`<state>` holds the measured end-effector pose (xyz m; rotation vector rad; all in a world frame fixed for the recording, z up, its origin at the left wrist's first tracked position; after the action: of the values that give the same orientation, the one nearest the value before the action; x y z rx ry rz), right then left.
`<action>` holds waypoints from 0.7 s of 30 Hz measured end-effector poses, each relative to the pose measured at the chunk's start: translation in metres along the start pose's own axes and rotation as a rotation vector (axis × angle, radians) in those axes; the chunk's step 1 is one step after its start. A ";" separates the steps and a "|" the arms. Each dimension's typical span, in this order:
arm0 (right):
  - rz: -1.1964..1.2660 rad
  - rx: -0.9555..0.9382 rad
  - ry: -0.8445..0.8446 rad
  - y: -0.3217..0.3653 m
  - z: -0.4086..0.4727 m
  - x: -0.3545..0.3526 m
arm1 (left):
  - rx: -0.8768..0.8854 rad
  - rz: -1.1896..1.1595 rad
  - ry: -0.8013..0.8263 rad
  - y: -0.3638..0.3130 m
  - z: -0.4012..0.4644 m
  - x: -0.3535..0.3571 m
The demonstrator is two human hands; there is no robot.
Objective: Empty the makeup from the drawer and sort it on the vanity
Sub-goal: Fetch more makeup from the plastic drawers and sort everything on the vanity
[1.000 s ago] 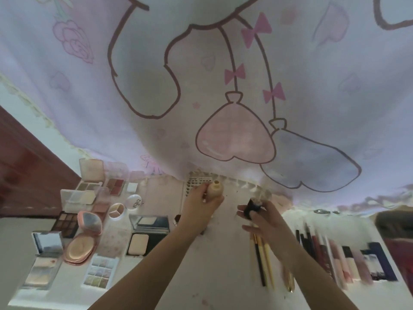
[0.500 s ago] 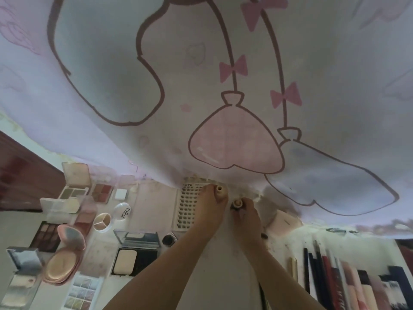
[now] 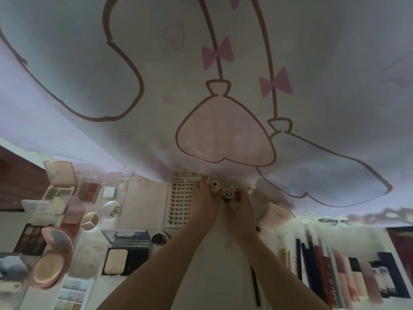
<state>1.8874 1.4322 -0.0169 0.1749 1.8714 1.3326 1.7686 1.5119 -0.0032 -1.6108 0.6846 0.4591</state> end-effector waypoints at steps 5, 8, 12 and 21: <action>0.002 -0.103 0.061 0.025 -0.034 -0.045 | 0.136 -0.171 -0.250 -0.021 -0.054 -0.043; -0.103 -0.303 -0.082 0.052 -0.043 -0.104 | 0.211 -0.188 -0.166 -0.032 -0.093 -0.022; -0.335 -0.317 -0.207 0.044 -0.024 -0.155 | 0.271 -0.075 0.071 -0.048 -0.108 0.044; -0.621 -0.373 -0.004 0.018 -0.017 -0.120 | 0.404 0.261 0.170 -0.054 -0.089 0.105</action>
<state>1.9491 1.3638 0.0638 -0.5520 1.4590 1.1948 1.8743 1.4103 -0.0167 -1.1917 1.0523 0.3463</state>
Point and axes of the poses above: each hand's wrist, its own z-axis towards the middle knuckle, its own x-axis out of the palm, y = z × x, the point moved 10 cm from there along z, towards the middle knuckle, and after that the axes turned 9 degrees about -y, right-handed, at the moved point
